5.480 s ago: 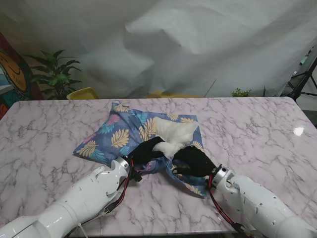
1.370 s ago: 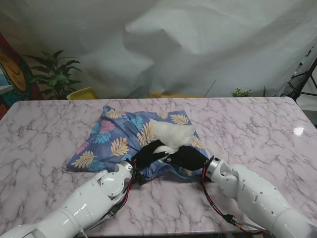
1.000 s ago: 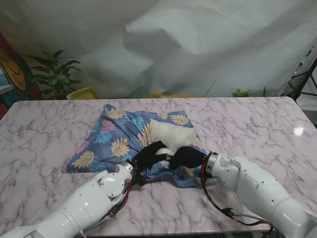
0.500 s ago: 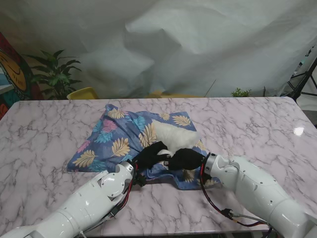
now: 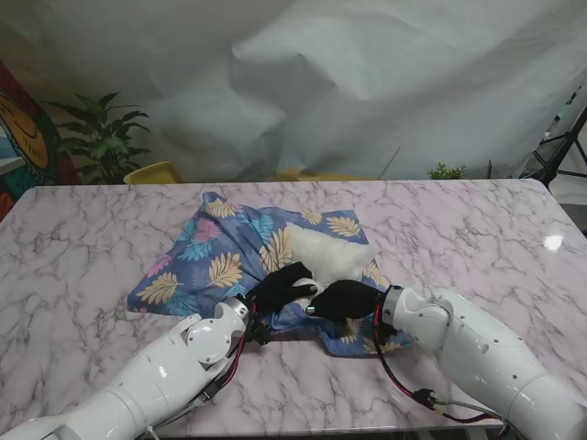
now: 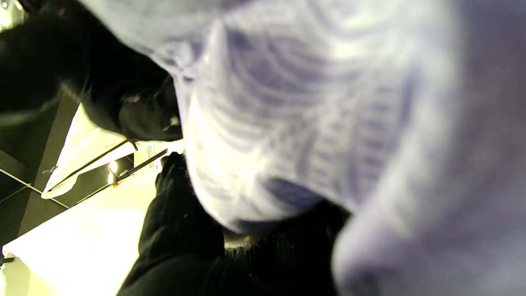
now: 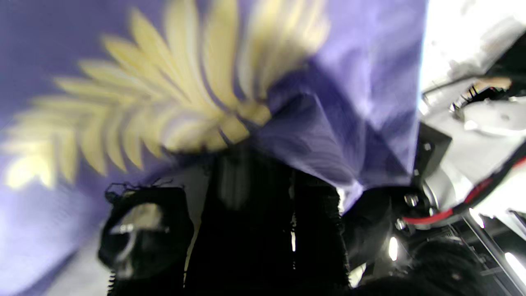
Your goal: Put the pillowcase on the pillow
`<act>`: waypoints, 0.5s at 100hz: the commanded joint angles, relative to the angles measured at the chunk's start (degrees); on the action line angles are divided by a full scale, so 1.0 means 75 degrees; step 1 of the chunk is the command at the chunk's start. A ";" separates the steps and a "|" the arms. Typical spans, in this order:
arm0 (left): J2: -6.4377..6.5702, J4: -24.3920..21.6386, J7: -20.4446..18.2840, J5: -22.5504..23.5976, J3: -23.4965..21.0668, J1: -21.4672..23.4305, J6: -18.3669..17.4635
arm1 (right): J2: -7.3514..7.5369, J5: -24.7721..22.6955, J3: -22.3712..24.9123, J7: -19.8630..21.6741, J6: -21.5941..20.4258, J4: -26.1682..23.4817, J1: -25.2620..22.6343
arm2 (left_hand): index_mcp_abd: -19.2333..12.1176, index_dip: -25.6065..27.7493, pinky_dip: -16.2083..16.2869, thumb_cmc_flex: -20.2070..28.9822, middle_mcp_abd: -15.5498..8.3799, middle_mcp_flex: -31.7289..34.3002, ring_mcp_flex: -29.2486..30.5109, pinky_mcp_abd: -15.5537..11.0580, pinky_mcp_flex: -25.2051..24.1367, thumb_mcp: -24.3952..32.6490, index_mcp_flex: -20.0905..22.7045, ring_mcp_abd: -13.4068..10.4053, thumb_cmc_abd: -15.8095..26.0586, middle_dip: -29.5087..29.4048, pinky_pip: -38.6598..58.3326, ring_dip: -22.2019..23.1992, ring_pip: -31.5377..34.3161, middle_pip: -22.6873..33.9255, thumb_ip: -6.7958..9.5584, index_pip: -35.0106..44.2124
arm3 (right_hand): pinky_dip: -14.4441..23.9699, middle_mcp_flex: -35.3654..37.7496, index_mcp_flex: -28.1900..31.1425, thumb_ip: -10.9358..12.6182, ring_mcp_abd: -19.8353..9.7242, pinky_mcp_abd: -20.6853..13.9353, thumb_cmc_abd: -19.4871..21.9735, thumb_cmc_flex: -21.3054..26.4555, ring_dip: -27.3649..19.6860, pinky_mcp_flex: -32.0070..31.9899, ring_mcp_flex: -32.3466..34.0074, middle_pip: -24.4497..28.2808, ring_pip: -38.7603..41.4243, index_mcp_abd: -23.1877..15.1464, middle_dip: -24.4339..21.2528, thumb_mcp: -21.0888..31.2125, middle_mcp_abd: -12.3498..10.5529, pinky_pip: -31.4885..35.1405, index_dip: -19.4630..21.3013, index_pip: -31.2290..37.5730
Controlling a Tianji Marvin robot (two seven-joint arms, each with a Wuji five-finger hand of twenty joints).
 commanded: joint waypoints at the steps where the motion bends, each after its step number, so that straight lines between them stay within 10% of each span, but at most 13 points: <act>1: 0.0047 0.0265 -0.0238 -0.0005 0.0095 0.0196 0.0209 | 0.0140 -0.0499 -0.0151 0.0014 0.0197 0.0224 -0.0331 | 0.0251 0.0407 -0.0024 0.0505 -0.0008 0.0886 0.0465 0.0965 -0.0069 0.0729 0.0038 0.0504 0.1632 0.0101 -0.0241 -0.0230 -0.0180 0.0809 0.0258 0.0838 | 0.0442 -0.0189 -0.0188 0.0169 -0.0743 -0.0503 0.0006 0.0059 0.0555 0.0398 0.0530 0.0134 0.2654 0.0701 0.0011 0.0080 0.0866 0.1082 -0.0634 -0.0859; 18: 0.0044 0.0279 -0.0254 -0.0009 0.0114 0.0186 0.0196 | 0.0317 -0.2484 -0.0236 -0.1375 0.1016 -0.0233 -0.0507 | 0.0251 0.0395 -0.0035 0.0506 -0.0011 0.0884 0.0464 0.0963 -0.0069 0.0729 0.0046 0.0499 0.1619 0.0098 -0.0237 -0.0237 -0.0178 0.0811 0.0261 0.0844 | 0.1072 0.0244 -0.0765 0.0227 -0.2040 -0.1946 0.0197 0.0007 0.1681 0.0606 0.0557 0.2924 0.3837 0.1569 0.2258 0.0133 -0.0137 0.1767 -0.2026 -0.2166; 35: 0.0052 0.0275 -0.0285 -0.0006 0.0129 0.0180 0.0196 | 0.0477 -0.3088 0.0071 -0.1254 0.1721 -0.0899 -0.0858 | 0.0259 0.0380 -0.0043 0.0509 -0.0015 0.0875 0.0464 0.0962 -0.0069 0.0732 0.0056 0.0493 0.1598 0.0100 -0.0233 -0.0244 -0.0178 0.0819 0.0266 0.0846 | 0.1158 0.0843 -0.0986 0.0240 -0.2160 -0.2033 0.0357 -0.0229 0.2192 0.0626 0.0571 0.4008 0.4151 0.1771 0.3560 0.0161 -0.1092 0.1821 -0.2509 -0.3038; 50: 0.0052 0.0278 -0.0286 0.0005 0.0140 0.0172 0.0199 | 0.0649 -0.3664 0.0487 -0.0814 0.1843 -0.1490 -0.1143 | 0.0253 0.0367 -0.0050 0.0506 -0.0029 0.0869 0.0452 0.0954 -0.0075 0.0735 0.0060 0.0461 0.1589 0.0104 -0.0234 -0.0245 -0.0171 0.0827 0.0271 0.0848 | 0.0236 0.0045 0.0997 0.0199 -0.1772 -0.1154 0.1244 -0.1227 0.1517 0.0327 0.0580 0.3697 0.3356 -0.0754 0.4204 0.0039 -0.1107 0.0302 -0.1841 -0.1453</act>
